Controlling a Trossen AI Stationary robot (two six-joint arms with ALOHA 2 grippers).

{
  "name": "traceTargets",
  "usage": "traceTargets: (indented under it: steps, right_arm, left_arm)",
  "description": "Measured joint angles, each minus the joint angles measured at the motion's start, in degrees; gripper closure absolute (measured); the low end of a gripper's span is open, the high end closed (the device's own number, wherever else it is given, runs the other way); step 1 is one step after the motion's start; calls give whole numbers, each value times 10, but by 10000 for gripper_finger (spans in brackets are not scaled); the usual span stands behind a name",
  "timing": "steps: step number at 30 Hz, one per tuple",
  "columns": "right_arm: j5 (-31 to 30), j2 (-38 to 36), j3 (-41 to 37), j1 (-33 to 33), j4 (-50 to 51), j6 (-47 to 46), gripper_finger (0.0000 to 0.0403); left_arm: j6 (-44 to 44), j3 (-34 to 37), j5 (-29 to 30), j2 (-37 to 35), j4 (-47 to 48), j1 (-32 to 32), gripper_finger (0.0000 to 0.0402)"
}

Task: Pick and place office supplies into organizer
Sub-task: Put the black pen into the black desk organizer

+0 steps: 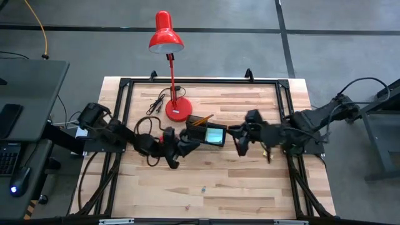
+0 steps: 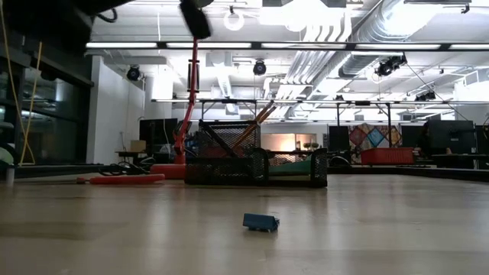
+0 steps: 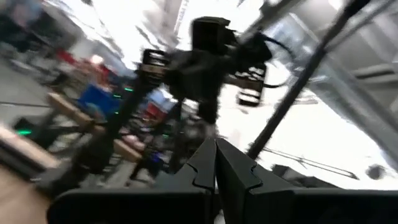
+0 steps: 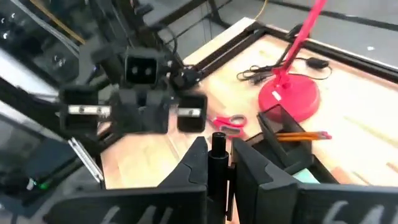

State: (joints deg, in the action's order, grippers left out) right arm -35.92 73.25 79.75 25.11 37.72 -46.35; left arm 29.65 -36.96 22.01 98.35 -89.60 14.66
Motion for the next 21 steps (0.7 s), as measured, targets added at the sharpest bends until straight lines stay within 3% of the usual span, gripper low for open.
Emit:
traceTargets:
  steps: [2,6,11,16,21]
  right_arm:
    - [49,18,-1,-19,-55,28,394]
    - [131,40,-60,-45,-293,82,394]
    - [120,16,-176,-92,-394,47,394]
    - [146,24,-292,-167,-598,0,394]
    - [134,83,-320,-196,-728,36,394]
  left_arm:
    - [-6,17,23,-19,0,0,401]
    - [-14,64,50,-74,0,0,401]
    - [-65,143,41,-190,0,0,401]
    - [-99,213,60,-313,4,0,401]
    - [-100,248,49,-395,28,-1,401]
